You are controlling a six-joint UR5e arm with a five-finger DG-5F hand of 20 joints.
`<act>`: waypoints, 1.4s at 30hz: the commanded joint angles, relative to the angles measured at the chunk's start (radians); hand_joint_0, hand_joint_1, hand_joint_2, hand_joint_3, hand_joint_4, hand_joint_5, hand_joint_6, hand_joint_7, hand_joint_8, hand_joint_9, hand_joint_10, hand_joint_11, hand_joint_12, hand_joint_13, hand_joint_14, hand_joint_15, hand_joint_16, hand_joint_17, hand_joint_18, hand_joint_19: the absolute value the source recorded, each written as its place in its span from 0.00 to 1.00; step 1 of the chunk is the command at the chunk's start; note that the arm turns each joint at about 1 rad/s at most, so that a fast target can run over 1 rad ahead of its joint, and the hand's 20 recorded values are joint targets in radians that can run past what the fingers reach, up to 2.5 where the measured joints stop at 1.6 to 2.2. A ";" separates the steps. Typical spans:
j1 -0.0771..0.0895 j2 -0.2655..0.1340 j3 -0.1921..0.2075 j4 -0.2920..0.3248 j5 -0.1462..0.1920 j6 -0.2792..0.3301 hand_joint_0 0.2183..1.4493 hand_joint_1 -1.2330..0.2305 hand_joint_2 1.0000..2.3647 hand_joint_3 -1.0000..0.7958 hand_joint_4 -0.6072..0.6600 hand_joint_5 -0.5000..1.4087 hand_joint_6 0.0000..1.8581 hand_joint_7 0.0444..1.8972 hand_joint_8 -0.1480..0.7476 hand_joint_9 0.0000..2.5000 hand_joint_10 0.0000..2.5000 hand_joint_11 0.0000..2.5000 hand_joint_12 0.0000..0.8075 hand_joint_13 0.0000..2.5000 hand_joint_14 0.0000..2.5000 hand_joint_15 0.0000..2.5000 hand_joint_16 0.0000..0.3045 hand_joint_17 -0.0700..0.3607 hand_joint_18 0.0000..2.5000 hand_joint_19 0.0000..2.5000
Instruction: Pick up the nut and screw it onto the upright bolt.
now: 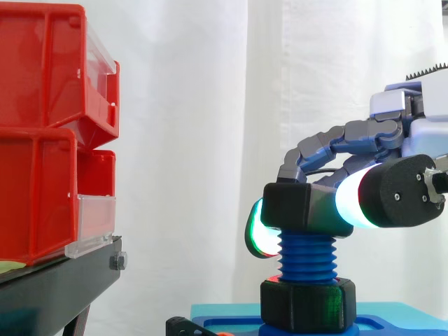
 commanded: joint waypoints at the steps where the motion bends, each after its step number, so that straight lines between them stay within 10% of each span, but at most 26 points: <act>1: -0.004 0.000 0.000 0.000 -0.008 0.001 0.17 0.47 0.00 0.28 0.66 0.15 0.27 0.36 0.50 0.16 0.00 0.00 0.47 0.15 0.00 0.00 0.18 0.45 0.12 0.00; 29: -0.052 0.002 0.077 -0.074 -0.104 0.001 0.13 0.80 0.00 0.28 0.58 0.12 0.27 0.30 0.44 0.00 0.00 0.00 0.51 0.00 0.00 0.00 0.22 0.52 0.00 0.00; 32: -0.046 0.000 0.135 -0.123 -0.114 -0.001 0.15 0.83 0.00 0.28 0.60 0.13 0.27 0.33 0.43 0.00 0.00 0.00 0.49 0.00 0.00 0.00 0.22 0.51 0.00 0.00; 42: -0.017 -0.003 0.140 -0.089 -0.112 0.001 0.18 0.83 0.00 0.28 0.66 0.16 0.27 0.40 0.46 0.03 0.00 0.00 0.47 0.00 0.00 0.00 0.20 0.48 0.00 0.00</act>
